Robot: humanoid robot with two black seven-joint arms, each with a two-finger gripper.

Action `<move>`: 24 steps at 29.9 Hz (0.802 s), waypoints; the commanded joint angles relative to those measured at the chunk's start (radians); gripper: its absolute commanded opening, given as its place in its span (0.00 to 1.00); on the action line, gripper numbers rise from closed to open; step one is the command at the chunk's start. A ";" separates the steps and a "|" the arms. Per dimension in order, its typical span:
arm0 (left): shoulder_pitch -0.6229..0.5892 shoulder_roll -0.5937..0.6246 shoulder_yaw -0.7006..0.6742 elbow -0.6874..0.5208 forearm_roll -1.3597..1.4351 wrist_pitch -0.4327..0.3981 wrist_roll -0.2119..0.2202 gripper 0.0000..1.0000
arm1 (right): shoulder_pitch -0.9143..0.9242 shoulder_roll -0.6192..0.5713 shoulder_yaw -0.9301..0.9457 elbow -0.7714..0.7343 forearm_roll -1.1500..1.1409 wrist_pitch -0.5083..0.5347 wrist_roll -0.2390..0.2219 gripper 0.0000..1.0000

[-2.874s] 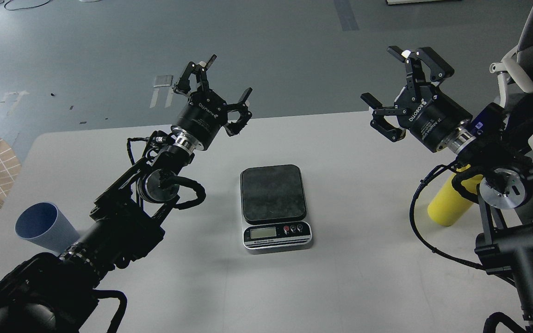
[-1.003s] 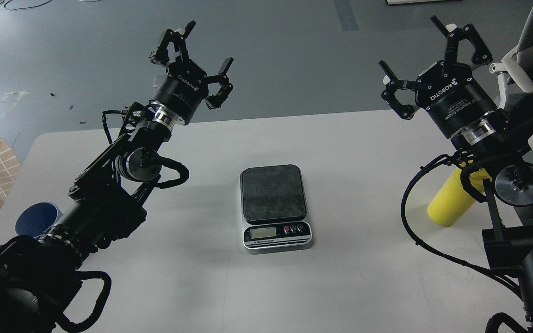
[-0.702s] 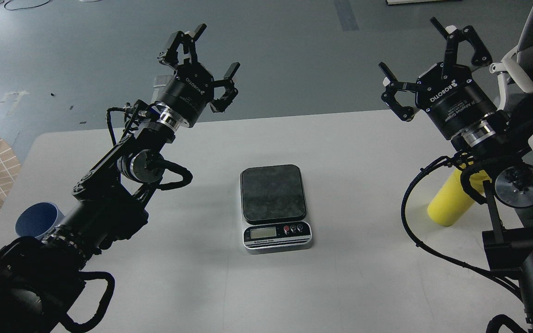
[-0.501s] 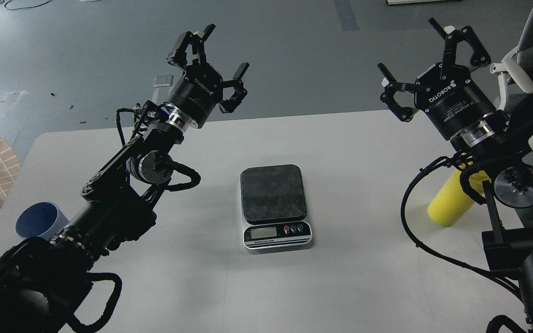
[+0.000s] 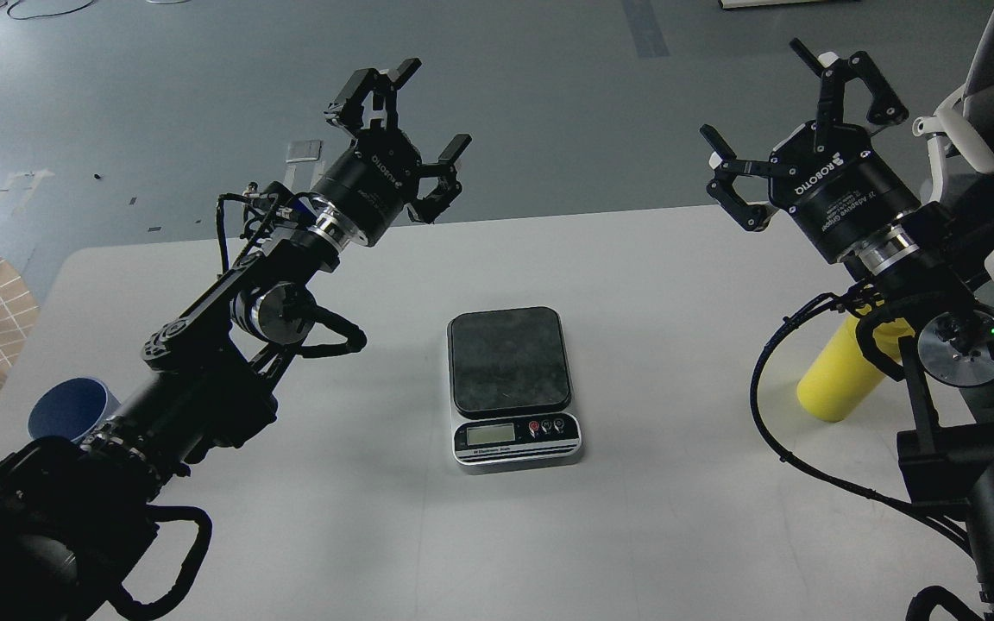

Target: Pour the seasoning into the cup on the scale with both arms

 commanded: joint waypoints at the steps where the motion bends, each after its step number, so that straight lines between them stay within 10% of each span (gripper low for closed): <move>1: -0.015 0.020 -0.001 -0.015 0.002 0.000 -0.010 1.00 | -0.001 0.000 0.000 -0.002 -0.004 0.000 0.000 1.00; 24: 0.042 0.556 0.176 -0.561 1.031 0.257 -0.083 1.00 | -0.019 0.000 0.000 0.002 -0.018 0.002 0.000 1.00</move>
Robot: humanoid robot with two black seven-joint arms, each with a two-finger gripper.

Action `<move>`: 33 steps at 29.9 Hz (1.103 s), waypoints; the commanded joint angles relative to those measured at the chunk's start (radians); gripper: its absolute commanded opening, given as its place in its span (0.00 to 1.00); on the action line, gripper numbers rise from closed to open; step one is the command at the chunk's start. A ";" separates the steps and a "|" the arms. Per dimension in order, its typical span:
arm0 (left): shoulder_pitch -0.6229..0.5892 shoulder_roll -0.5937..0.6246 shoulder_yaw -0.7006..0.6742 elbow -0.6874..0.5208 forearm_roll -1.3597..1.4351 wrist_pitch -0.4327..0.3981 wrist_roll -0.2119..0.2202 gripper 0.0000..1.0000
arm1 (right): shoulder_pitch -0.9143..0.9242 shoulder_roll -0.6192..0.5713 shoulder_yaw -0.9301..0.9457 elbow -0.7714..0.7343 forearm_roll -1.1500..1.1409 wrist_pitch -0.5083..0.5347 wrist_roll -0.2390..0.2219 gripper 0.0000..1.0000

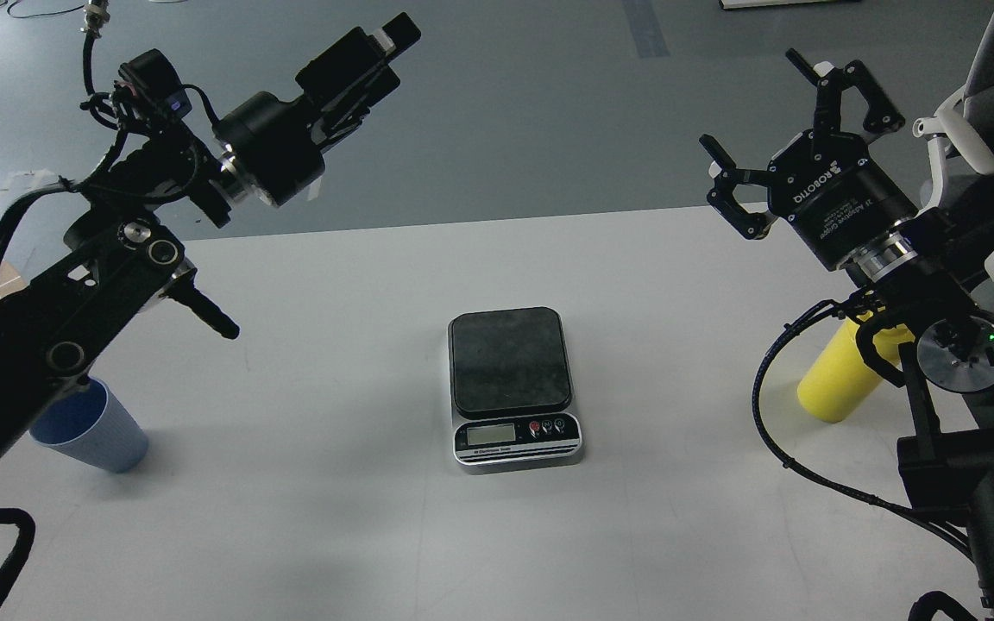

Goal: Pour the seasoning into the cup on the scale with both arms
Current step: 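Lower the left gripper onto the blue cup and grasp it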

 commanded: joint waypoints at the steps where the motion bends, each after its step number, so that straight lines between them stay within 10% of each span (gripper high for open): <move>1: 0.005 0.133 0.092 -0.045 0.165 0.034 -0.013 1.00 | -0.007 0.000 0.000 0.000 0.000 0.000 0.000 1.00; 5: 0.068 0.293 0.141 -0.049 0.340 0.154 -0.107 1.00 | -0.023 0.000 0.000 0.001 0.000 0.000 0.002 1.00; 10: 0.132 0.468 0.144 -0.048 0.351 0.197 -0.107 1.00 | -0.028 0.000 0.000 0.001 0.000 0.000 0.002 1.00; 19: 0.398 0.718 0.244 -0.016 0.348 0.527 -0.107 1.00 | -0.028 0.000 0.000 0.006 -0.021 0.001 0.002 1.00; 33: 0.547 0.756 0.315 0.061 0.189 0.594 -0.107 1.00 | -0.034 0.000 -0.002 0.003 -0.072 0.001 0.002 1.00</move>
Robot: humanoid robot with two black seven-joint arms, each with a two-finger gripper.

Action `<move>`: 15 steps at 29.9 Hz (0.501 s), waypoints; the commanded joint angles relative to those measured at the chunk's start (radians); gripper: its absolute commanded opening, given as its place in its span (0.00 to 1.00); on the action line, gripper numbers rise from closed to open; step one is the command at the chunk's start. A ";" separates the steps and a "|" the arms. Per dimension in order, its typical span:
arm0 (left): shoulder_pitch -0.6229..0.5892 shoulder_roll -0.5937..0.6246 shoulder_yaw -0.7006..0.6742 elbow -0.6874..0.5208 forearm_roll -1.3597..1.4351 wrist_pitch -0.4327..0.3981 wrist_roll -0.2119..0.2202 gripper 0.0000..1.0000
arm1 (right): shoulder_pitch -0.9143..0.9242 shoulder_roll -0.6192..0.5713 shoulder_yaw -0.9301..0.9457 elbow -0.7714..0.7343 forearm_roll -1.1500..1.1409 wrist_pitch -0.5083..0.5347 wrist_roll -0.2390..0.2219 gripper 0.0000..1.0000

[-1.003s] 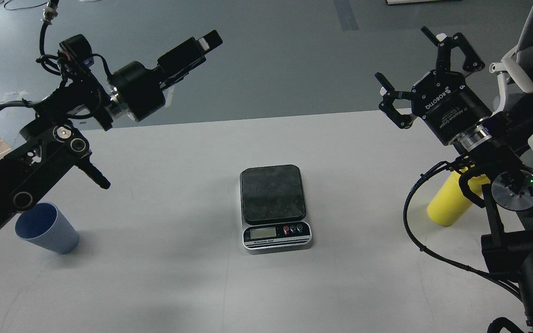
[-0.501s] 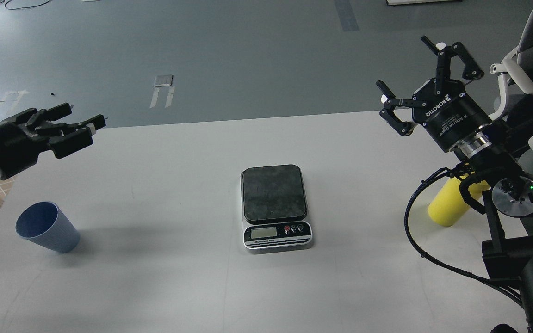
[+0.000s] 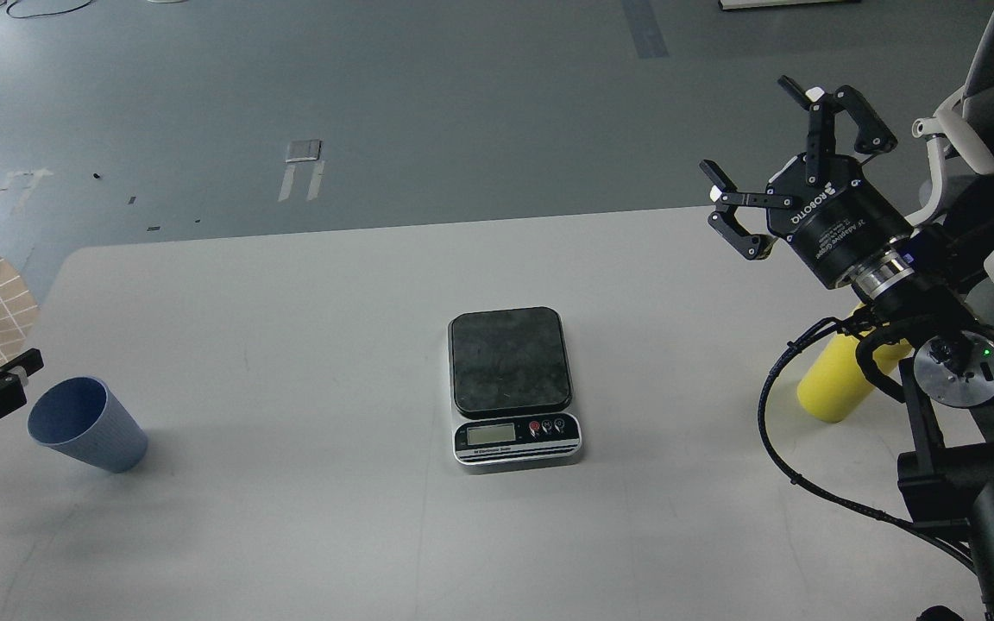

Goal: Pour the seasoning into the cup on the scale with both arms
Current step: 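Lower the left gripper onto the blue cup and grasp it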

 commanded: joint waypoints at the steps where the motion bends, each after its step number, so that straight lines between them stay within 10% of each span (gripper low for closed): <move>1: 0.013 -0.002 0.000 0.006 -0.014 -0.001 0.000 1.00 | -0.002 0.000 0.000 -0.001 -0.003 0.000 0.000 1.00; 15: 0.027 -0.090 0.046 0.035 -0.017 -0.005 0.000 0.91 | -0.021 0.000 0.000 0.000 -0.005 0.003 0.000 1.00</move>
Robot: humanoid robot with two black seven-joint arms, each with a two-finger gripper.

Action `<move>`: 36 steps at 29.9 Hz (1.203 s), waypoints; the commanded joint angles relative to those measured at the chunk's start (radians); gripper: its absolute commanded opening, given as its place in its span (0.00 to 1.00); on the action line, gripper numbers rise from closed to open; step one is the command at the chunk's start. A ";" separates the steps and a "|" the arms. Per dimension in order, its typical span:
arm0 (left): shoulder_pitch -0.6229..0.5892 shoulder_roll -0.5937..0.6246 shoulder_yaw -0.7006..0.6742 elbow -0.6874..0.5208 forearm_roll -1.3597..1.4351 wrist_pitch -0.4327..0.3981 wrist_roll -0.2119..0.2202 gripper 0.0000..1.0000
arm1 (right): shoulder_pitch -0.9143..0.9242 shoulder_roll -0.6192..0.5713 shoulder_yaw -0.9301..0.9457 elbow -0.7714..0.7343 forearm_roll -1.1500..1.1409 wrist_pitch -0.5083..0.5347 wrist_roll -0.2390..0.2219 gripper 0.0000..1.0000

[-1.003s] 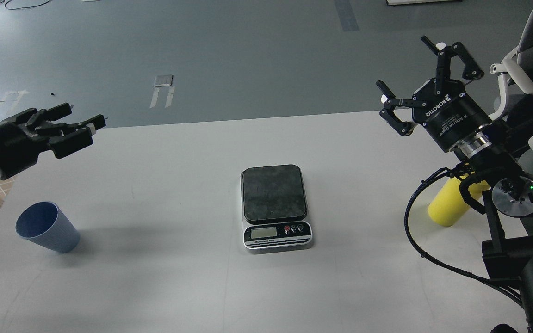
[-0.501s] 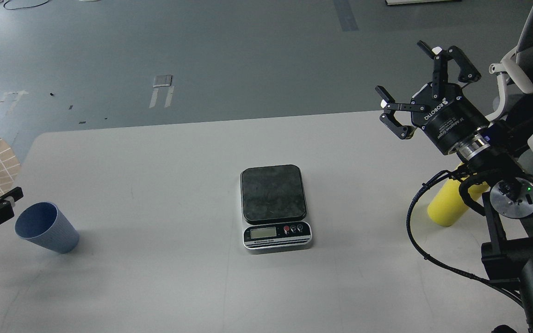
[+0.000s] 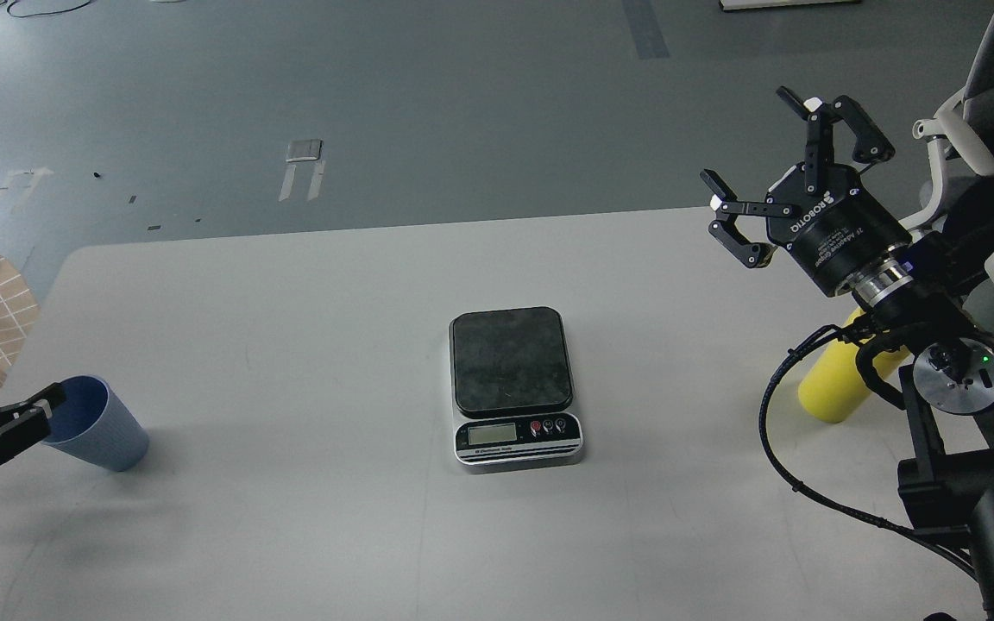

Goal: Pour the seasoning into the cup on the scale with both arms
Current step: 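Lower the left gripper onto the blue cup and grasp it, then carry the blue cup with the left gripper onto the scale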

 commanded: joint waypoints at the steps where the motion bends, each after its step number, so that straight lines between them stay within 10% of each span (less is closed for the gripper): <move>1: -0.001 -0.013 0.006 0.024 -0.001 -0.003 0.000 0.91 | -0.003 0.000 0.000 0.001 -0.005 0.002 0.000 1.00; 17: -0.010 -0.084 0.004 0.122 0.000 -0.004 0.000 0.39 | -0.015 0.000 -0.001 -0.002 -0.008 0.002 0.000 1.00; 36: -0.007 -0.085 0.003 0.131 0.003 -0.004 0.000 0.18 | -0.015 0.000 -0.024 -0.002 -0.022 0.002 0.000 1.00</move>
